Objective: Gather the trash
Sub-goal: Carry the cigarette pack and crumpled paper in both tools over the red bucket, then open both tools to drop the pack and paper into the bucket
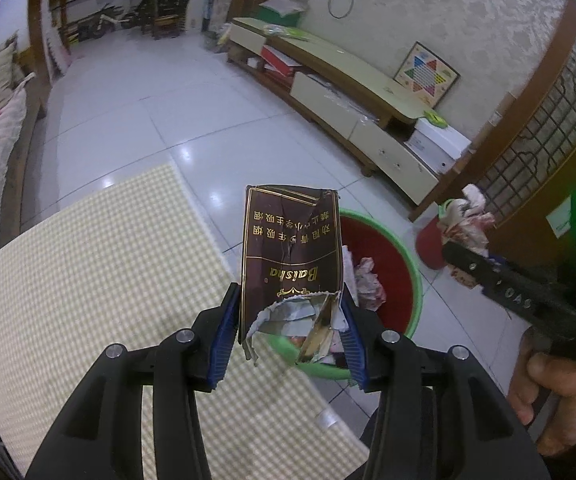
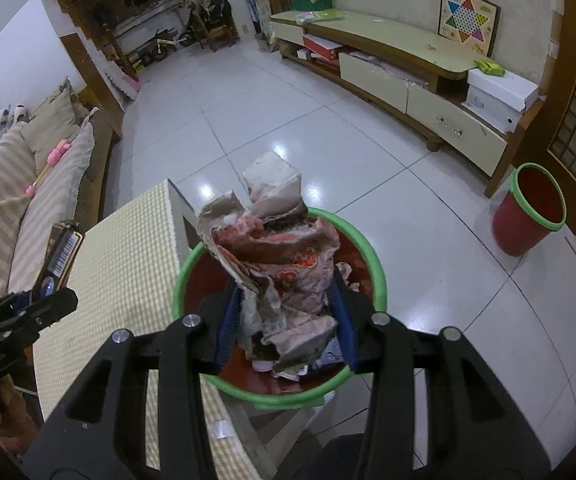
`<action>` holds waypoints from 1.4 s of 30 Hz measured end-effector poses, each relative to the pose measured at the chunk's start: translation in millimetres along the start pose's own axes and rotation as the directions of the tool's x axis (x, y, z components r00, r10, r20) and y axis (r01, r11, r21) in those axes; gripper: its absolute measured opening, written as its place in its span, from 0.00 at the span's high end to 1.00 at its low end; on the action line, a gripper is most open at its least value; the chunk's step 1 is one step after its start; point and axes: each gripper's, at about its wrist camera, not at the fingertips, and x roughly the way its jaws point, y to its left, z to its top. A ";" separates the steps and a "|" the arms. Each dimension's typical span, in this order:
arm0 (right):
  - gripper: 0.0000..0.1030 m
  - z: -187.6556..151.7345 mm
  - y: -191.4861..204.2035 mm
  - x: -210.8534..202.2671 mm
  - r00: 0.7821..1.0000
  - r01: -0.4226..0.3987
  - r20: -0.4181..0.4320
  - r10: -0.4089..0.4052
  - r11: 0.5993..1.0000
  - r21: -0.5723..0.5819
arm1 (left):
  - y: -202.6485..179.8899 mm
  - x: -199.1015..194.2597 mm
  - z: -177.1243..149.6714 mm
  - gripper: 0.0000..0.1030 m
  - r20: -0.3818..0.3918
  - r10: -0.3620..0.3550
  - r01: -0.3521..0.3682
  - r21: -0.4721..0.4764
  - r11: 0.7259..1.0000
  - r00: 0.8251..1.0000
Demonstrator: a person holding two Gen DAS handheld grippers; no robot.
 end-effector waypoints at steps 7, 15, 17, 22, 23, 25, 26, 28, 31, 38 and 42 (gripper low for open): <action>0.61 -1.6 -10.9 19.2 0.999 -0.015 -0.034 0.016 1.000 0.026 | -13.1 14.4 4.0 0.57 -0.029 0.001 0.000 0.040 0.999 1.000; 0.59 -4.8 -9.7 35.2 0.998 -0.033 -0.056 0.034 0.999 0.016 | -18.7 24.8 6.9 0.57 -0.049 0.018 -0.015 0.068 0.998 0.999; 0.58 -3.4 -12.0 38.9 0.997 -0.040 -0.061 0.041 0.999 0.022 | -18.1 25.4 7.0 0.57 -0.053 0.025 -0.021 0.075 0.997 0.998; 0.52 -4.4 -12.9 40.3 0.997 -0.049 -0.067 0.049 0.999 0.006 | -22.7 27.4 10.4 0.57 -0.053 0.029 -0.025 0.082 0.996 0.998; 0.41 -4.3 -12.2 38.6 0.997 -0.043 -0.060 0.043 0.999 -0.005 | -24.0 28.3 11.1 0.57 -0.054 0.028 -0.024 0.083 0.996 0.998; 0.20 -4.0 -12.2 34.5 0.999 -0.031 -0.043 0.030 0.999 -0.013 | -26.7 30.8 11.6 0.57 -0.055 0.027 -0.023 0.085 0.996 0.998; 0.14 -3.7 -12.9 31.6 0.999 -0.030 -0.036 0.029 0.999 -0.016 | -28.4 32.5 12.3 0.57 -0.056 0.026 -0.021 0.087 0.996 0.998; 0.10 -3.1 -13.9 28.6 0.999 -0.024 -0.032 0.024 1.000 -0.017 | -29.7 34.0 12.1 0.56 -0.058 0.026 -0.021 0.088 0.996 0.998; 0.05 -1.8 -19.4 20.2 1.000 -0.022 -0.017 0.022 1.000 -0.007 | -33.1 37.8 14.1 0.55 -0.063 0.023 -0.017 0.089 0.996 0.998; 0.05 0.6 -31.3 0.3 1.000 -0.018 0.018 0.018 0.999 0.040 | -48.3 49.6 21.4 0.57 -0.073 -0.005 0.013 0.102 0.995 0.997; 0.05 -1.5 -36.6 -6.2 1.000 -0.010 0.027 0.008 0.998 0.062 | -52.9 57.7 24.8 0.58 -0.080 -0.008 0.016 0.105 0.994 0.997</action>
